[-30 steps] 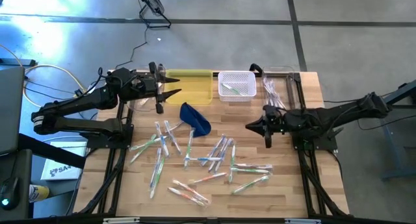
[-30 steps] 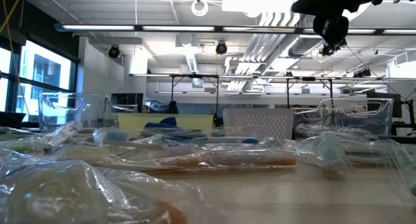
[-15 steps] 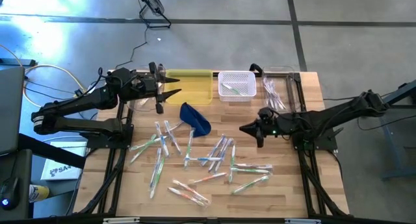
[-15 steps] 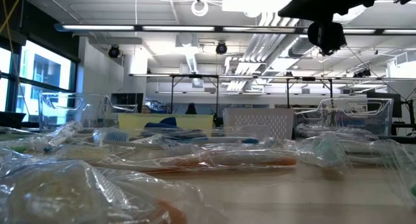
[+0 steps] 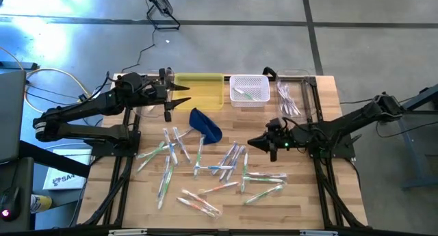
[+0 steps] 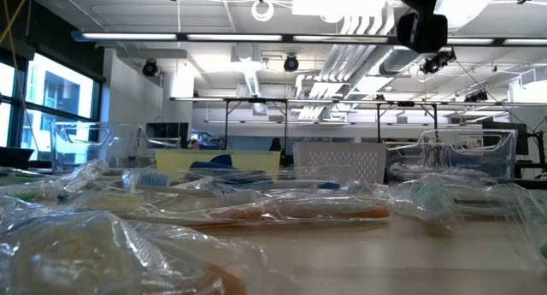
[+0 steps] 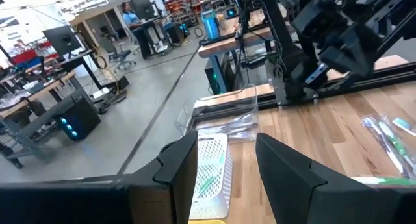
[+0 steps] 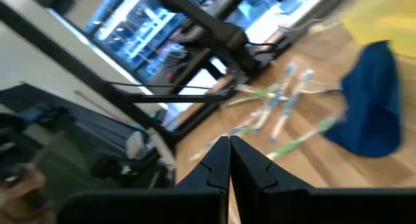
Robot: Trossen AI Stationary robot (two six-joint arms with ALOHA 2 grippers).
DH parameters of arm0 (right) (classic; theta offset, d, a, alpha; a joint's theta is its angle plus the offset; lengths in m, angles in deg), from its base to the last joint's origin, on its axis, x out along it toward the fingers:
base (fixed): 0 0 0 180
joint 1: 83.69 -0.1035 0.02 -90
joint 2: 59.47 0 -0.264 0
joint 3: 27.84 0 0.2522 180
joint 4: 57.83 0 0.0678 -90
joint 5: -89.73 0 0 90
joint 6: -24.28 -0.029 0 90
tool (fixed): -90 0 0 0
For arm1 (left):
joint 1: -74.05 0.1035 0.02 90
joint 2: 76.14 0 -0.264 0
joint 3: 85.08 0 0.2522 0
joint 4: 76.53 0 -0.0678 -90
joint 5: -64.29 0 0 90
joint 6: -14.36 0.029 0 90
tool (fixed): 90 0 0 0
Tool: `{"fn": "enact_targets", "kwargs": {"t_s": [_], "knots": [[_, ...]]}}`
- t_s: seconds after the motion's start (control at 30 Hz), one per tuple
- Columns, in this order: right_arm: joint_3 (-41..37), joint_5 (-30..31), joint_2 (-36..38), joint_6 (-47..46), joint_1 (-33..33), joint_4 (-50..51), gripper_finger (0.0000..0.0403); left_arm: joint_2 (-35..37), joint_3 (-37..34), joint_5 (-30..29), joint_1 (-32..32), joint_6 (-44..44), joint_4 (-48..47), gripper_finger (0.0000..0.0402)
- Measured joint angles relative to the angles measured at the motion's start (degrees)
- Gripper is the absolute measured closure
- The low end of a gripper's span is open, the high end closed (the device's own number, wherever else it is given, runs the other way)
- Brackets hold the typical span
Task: Pick & Place Toothbrushes
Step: Put the green toothbrush into the white bin
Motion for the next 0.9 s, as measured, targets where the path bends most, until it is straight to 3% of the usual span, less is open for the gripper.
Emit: {"fn": "enact_targets", "kwargs": {"t_s": [0.67, 0.9], "knots": [[0.04, -1.37, 0.02, 1.59, -7.4, -8.95, 0.0401, 0.0, 0.0, -0.17, -0.02, -1.27, 0.09, 0.0249], [0.04, 5.44, -0.13, -2.17, -11.23, -9.41, 0.0401, 0.0, 0.0, -0.17, -0.02, -1.27, 0.07, 0.0249]]}}
